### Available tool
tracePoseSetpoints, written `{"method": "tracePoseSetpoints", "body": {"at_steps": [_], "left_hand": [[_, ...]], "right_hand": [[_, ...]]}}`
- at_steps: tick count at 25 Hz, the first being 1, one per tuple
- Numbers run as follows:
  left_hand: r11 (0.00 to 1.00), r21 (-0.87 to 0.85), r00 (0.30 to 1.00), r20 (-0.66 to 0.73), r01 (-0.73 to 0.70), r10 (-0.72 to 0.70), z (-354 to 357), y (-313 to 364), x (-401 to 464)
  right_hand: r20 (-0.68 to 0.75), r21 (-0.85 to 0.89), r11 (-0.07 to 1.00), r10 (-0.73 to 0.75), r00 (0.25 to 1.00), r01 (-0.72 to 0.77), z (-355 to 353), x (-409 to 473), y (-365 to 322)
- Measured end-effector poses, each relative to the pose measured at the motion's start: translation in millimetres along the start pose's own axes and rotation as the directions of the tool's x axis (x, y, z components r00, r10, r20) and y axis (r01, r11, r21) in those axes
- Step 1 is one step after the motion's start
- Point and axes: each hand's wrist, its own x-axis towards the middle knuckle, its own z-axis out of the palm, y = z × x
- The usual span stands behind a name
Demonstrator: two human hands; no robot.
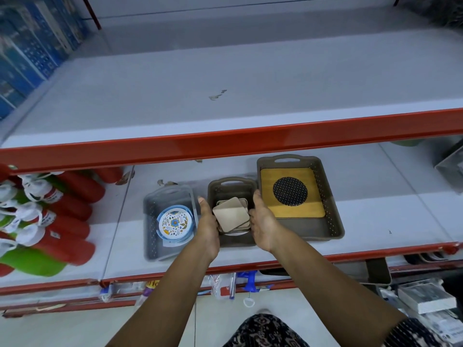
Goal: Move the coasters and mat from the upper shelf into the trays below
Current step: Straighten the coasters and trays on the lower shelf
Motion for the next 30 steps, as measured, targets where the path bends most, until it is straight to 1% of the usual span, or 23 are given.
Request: {"method": "tracePoseSetpoints", "body": {"at_steps": [3, 5, 9, 11, 15, 19, 23, 26, 28, 30], "left_hand": [[1.0, 0.0, 1.0, 0.005, 0.014, -0.014, -1.8, 0.5, 10.8], [1.0, 0.023, 1.0, 0.022, 0.014, -0.014, -0.9, 2.9, 16.9], [0.997, 0.073, 1.0, 0.012, 0.013, -0.014, 4.5, 5.2, 21.0], [0.996, 0.089, 1.0, 0.009, 0.01, -0.011, 5.6, 6.0, 19.6], [0.998, 0.055, 1.0, 0.029, 0.011, -0.013, 3.1, 9.0, 14.6], [0.998, 0.046, 0.997, 0.064, 0.034, -0.037, 5.2, 13.5, 6.5], [0.999, 0.024, 0.996, 0.078, 0.045, -0.046, 8.9, 20.9, -1.6], [0.999, 0.012, 0.996, 0.08, 0.03, -0.031, 11.3, 23.3, -9.1], [0.999, -0.032, 0.996, 0.09, 0.025, -0.022, 7.9, 22.7, -15.2], [0.997, -0.074, 0.997, 0.07, -0.017, 0.022, -7.8, 22.8, -21.0]], "right_hand": [[-0.054, -0.035, 0.999, -0.003, 0.999, 0.001, 1.6, -0.1, 0.6], [-0.092, -0.093, 0.996, -0.021, 0.996, 0.013, 6.1, -2.9, 4.2], [-0.095, -0.148, 0.989, 0.005, 0.995, -0.019, 4.3, 36.2, 26.0], [-0.098, -0.122, 0.992, 0.01, 0.995, -0.022, 4.4, 30.1, 22.1], [-0.083, -0.047, 0.999, 0.015, 0.996, -0.018, 3.9, -0.6, 7.9], [-0.057, -0.023, 0.999, 0.023, 0.998, -0.024, -2.5, 2.2, 10.9], [-0.035, 0.037, 0.998, 0.058, 0.998, -0.057, -2.6, -0.7, 6.6], [0.035, 0.066, 0.996, 0.055, 0.998, -0.057, -4.6, -8.0, 2.4], [0.036, 0.066, 0.997, 0.042, 0.998, -0.045, -4.1, -11.7, 1.4], [0.019, 0.072, 0.997, 0.024, 1.0, -0.025, 4.5, -15.6, 1.1]]}}
